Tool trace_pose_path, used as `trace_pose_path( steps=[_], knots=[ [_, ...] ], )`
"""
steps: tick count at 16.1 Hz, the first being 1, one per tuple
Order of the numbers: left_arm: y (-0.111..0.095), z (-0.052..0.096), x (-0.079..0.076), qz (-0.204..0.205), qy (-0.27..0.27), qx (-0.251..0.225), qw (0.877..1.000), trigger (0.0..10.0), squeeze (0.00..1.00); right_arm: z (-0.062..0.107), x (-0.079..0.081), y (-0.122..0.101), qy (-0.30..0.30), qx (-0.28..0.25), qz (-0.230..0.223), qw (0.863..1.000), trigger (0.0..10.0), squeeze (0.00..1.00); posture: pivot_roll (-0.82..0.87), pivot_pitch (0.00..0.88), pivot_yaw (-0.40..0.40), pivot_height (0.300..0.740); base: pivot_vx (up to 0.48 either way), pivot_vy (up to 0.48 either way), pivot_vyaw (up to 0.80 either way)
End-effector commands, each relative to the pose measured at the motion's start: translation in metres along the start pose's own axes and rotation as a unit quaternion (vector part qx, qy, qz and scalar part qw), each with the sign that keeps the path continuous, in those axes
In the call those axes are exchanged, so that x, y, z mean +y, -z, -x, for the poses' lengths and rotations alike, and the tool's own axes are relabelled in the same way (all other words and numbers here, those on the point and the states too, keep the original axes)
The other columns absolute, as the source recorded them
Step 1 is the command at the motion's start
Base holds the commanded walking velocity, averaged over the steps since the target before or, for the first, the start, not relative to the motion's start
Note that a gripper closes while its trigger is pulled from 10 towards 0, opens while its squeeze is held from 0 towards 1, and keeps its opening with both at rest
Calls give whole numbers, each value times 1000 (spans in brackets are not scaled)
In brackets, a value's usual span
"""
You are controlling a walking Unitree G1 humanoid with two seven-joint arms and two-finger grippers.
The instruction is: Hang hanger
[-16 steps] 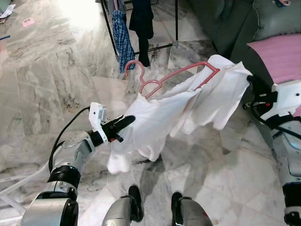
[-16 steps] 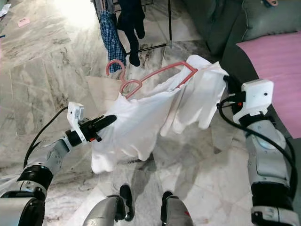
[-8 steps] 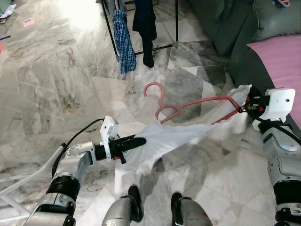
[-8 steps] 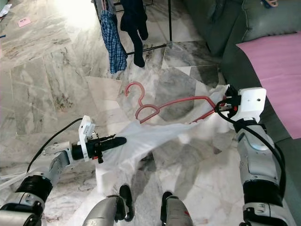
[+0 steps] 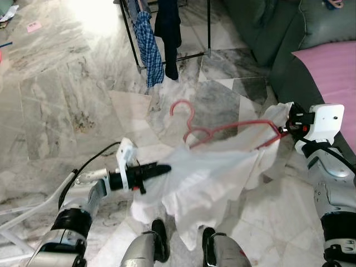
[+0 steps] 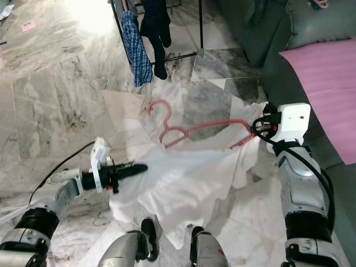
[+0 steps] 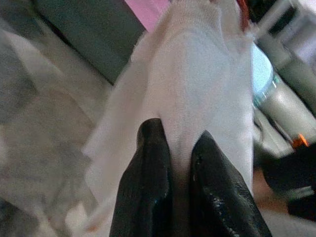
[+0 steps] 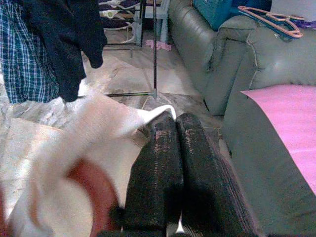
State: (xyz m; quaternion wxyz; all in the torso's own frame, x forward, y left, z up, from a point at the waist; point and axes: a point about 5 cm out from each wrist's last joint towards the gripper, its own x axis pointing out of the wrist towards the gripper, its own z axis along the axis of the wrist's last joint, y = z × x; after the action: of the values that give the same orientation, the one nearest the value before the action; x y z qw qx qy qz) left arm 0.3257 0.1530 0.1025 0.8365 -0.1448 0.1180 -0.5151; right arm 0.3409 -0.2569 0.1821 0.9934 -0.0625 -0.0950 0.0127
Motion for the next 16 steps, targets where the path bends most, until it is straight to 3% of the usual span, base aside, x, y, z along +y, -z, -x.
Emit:
trace_pose_path(
  steps=[1,4,8,10,13,16],
  knots=[
    [-17,6,10,9,-49,-75,996,0,0,7,0,12,-3,24,-6,1000,0,0,-45,303,23,740,0,0,0],
    [-33,15,19,36,-87,-136,986,0,0,14,-7,19,10,40,-2,999,0,0,-47,305,24,740,0,0,0],
    [-26,13,18,38,-87,-118,988,0,0,18,-5,24,14,49,-10,999,0,0,-50,309,28,740,0,0,0],
    [-20,12,14,27,-67,-87,994,0,0,18,-9,24,28,49,-10,998,0,0,-47,311,29,740,0,0,0],
    [18,13,5,-29,-29,58,997,0,0,9,-19,-2,51,-7,-7,999,0,0,-46,313,28,740,0,0,0],
    [33,13,-2,-31,6,94,995,0,0,0,-18,-16,46,-20,-6,999,0,0,-53,314,28,740,0,0,0]
  ],
)
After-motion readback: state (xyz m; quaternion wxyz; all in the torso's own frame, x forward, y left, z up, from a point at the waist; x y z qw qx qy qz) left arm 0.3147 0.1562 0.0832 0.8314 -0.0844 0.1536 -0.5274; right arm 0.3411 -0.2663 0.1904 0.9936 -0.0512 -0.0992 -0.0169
